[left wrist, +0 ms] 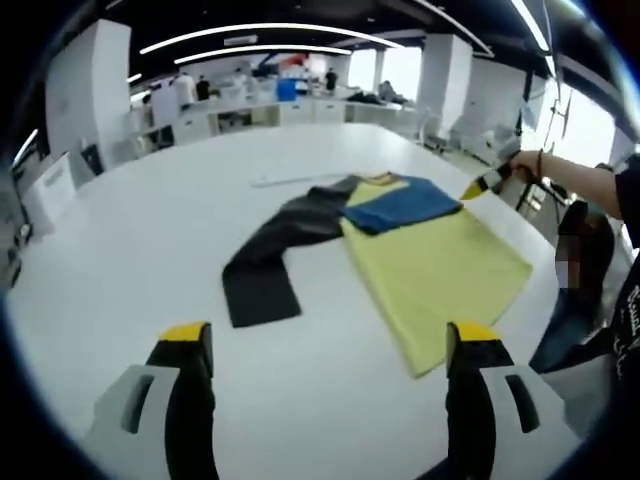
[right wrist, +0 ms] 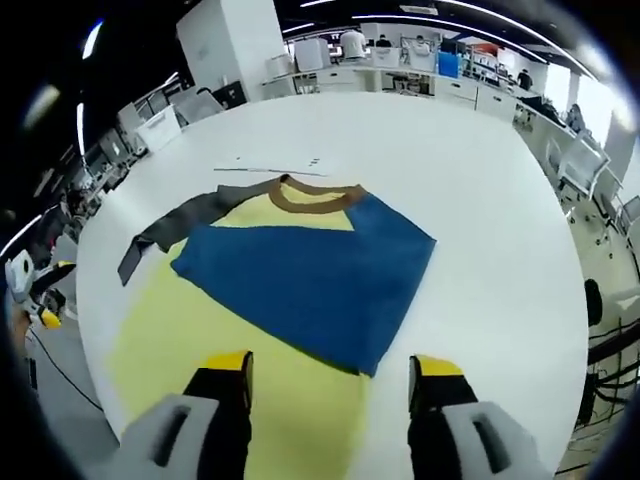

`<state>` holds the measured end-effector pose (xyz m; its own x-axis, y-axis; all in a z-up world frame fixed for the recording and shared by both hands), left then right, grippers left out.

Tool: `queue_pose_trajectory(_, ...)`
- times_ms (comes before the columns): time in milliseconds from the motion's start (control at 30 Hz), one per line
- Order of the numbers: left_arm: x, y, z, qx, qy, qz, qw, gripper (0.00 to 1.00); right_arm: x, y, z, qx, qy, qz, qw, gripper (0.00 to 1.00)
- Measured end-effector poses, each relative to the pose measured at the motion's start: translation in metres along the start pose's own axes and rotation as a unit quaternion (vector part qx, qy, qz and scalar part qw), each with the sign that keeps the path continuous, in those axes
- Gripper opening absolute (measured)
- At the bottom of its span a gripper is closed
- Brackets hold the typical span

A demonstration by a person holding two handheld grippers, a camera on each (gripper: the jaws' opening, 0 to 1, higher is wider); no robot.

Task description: Fold the garment on the visible template until the final outline fits inside the template.

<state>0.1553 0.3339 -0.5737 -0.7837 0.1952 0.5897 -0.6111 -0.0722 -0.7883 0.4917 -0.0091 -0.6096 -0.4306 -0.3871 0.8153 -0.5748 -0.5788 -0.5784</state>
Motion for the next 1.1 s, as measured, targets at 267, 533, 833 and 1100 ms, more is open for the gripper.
queue_pose_trajectory(267,0.000,-0.008,-0.012,-0.009,-0.019,0.005,0.9998,0.89,0.033,0.007,-0.011,0.026,-0.016,0.022,0.9993,0.76)
queue_pose_trajectory(533,-0.005,-0.018,-0.023,0.000,-0.024,0.021,0.9995,0.84,0.057,0.014,-0.020,0.049,-0.027,0.038,0.9977,0.84)
queue_pose_trajectory(833,-0.011,-0.033,-0.040,0.012,-0.042,0.051,0.9978,0.71,0.067,0.025,-0.040,0.063,-0.061,0.037,0.9955,0.89)
queue_pose_trajectory(1100,-0.021,-0.032,-0.062,0.004,-0.081,0.052,0.9953,0.58,0.080,0.032,-0.053,0.074,-0.079,0.046,0.9930,0.91)
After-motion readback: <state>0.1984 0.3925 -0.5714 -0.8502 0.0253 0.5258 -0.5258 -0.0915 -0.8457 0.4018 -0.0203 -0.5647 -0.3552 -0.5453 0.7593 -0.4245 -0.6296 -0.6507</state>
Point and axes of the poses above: the point that each gripper's makers call its tool centre point, and the gripper's own axes: x roughly backward along the fingers, z roughly to its right, y roughly out of its underside, the point moved 7 cm from there along x, roughly backward along the fingers, and after that the axes turned 12 degrees about y, right-handed, at the moved point
